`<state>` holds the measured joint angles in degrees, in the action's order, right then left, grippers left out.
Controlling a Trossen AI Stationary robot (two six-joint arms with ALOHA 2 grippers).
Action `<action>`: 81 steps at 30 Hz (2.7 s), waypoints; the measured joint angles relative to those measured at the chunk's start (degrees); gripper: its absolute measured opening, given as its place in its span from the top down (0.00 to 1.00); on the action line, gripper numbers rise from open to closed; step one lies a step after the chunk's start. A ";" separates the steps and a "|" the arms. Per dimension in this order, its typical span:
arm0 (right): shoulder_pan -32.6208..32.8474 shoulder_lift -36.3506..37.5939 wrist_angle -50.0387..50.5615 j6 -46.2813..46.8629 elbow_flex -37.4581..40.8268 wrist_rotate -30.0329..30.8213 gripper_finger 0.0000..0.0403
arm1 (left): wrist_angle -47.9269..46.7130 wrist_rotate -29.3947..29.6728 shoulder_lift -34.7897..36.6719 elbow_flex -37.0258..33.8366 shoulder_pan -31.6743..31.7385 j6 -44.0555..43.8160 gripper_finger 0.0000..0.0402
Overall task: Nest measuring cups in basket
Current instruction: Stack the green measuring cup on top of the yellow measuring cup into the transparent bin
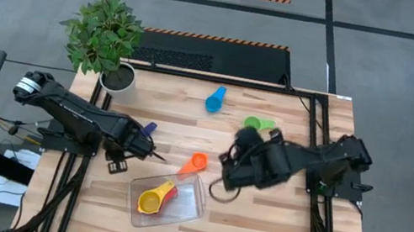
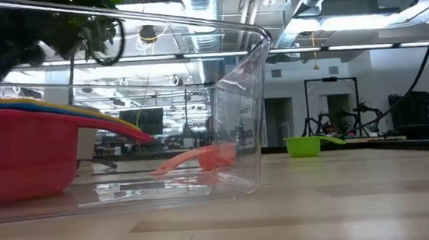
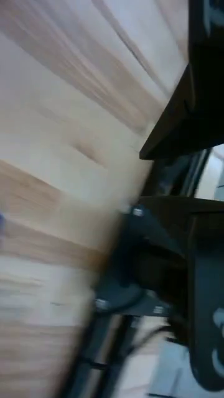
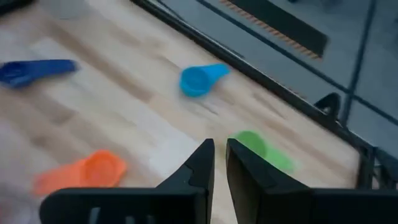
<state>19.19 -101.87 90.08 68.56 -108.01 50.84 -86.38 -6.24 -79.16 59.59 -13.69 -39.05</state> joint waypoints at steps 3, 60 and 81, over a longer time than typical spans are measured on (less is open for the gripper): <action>-5.24 3.44 -0.14 -4.44 4.30 -0.12 0.84 | -3.84 -0.40 2.41 -0.03 -2.08 -4.63 0.77; -54.29 -1.01 -47.43 -71.43 42.82 -50.72 0.41 | 16.08 37.59 7.80 -0.02 -27.08 -48.54 0.77; -42.10 -2.00 -41.33 -62.36 35.45 -50.75 0.97 | 12.06 38.41 7.80 -0.02 -27.08 -39.18 0.77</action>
<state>-22.91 -103.87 48.76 6.20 -72.55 0.09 -74.31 32.17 -71.35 59.57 -40.77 -78.23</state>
